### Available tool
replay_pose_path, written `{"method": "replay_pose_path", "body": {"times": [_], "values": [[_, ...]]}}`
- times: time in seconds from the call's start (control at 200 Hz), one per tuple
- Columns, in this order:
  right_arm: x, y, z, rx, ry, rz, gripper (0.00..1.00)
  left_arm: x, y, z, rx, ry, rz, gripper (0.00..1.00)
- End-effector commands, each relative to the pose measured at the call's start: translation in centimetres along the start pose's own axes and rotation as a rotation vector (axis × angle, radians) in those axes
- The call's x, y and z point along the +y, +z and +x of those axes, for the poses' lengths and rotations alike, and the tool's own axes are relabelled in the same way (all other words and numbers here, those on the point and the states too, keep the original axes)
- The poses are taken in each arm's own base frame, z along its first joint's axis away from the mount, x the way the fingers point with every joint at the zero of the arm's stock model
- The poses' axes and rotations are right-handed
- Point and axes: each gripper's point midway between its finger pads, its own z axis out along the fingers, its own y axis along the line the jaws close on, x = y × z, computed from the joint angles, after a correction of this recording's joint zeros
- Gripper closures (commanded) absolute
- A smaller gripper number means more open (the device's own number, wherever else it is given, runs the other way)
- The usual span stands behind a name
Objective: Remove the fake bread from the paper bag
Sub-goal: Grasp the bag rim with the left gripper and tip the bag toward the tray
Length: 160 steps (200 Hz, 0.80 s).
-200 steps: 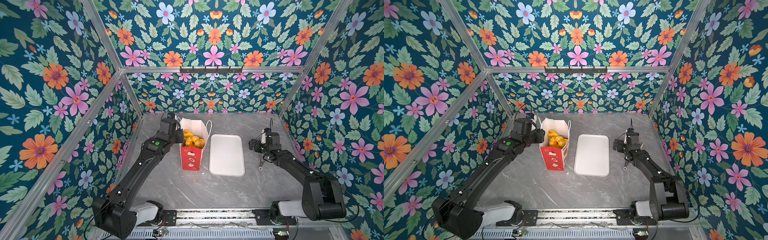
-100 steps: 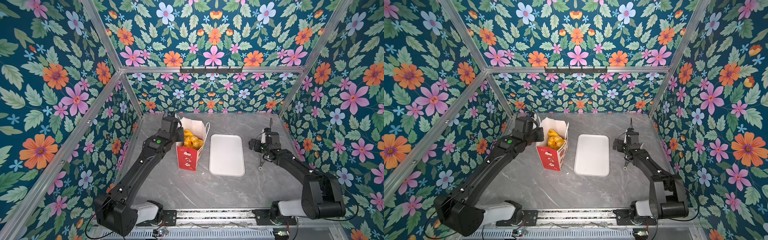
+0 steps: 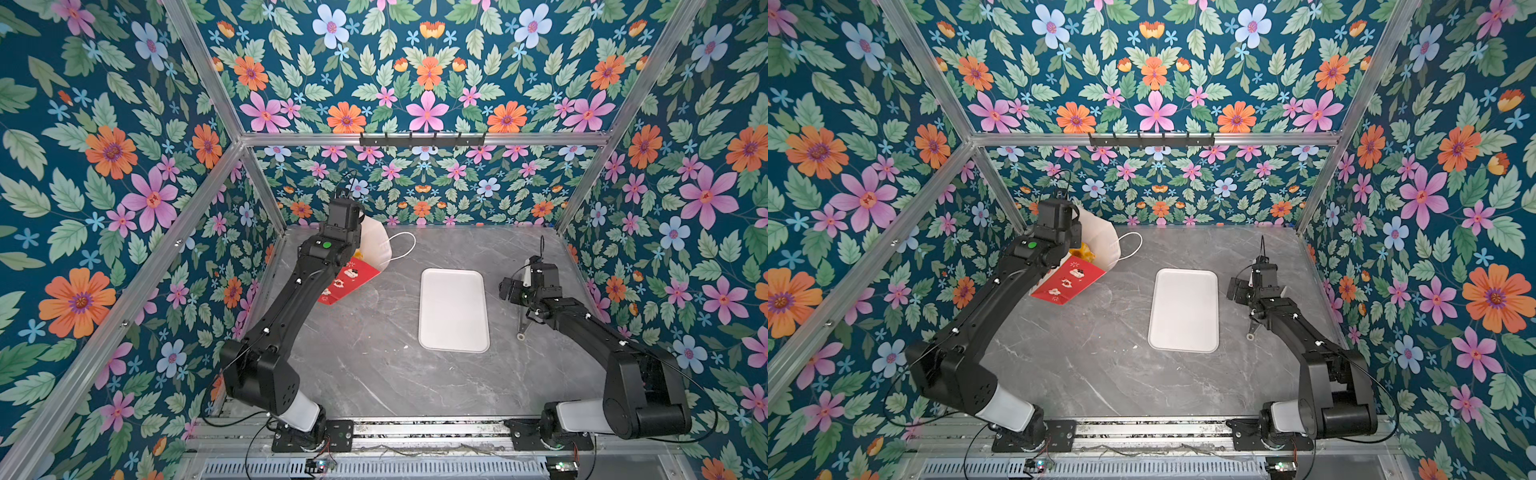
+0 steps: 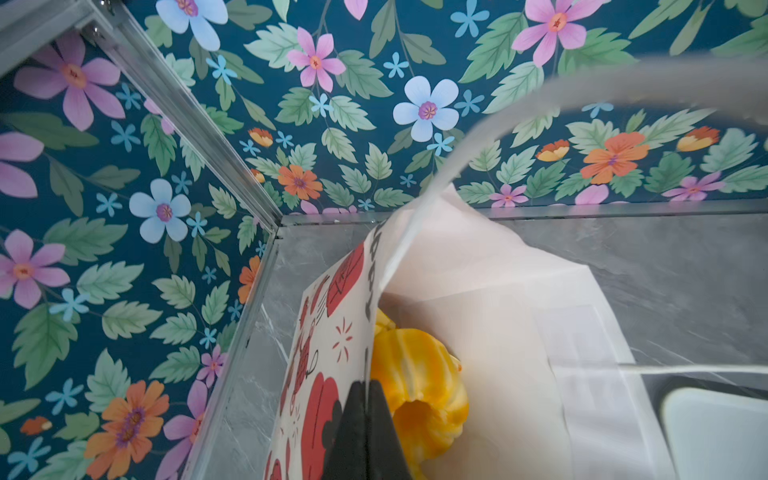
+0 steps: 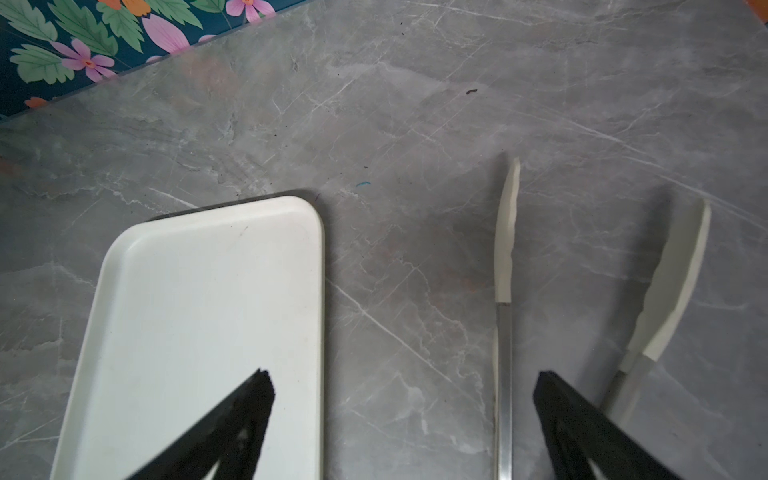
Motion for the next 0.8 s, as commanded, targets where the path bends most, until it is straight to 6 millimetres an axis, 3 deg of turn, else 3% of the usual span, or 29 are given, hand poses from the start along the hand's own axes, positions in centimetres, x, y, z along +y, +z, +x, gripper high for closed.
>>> {"method": "replay_pose_path", "body": {"times": [0.0,0.16,0.325,0.47,0.795], "values": [[-0.4,-0.2,-0.1,-0.005,-0.015,0.025,0.01,0.0,1.7,-2.1,-0.083,0.063,-0.063,1.00],[-0.5,-0.3,0.0,0.000,-0.015,0.028,0.01,-2.1,5.0,-0.8,-0.040,0.082,-0.061,1.00],[-0.3,-0.6,0.1,0.008,-0.005,0.022,0.01,-5.2,5.5,-0.2,-0.045,0.018,0.059,1.00],[-0.6,-1.2,0.3,0.040,0.030,0.042,0.01,-7.8,4.8,0.4,-0.064,0.000,0.130,1.00],[-4.5,-3.5,3.1,0.176,0.118,0.227,0.01,-13.4,0.3,2.9,-0.160,0.001,0.300,1.00]]}}
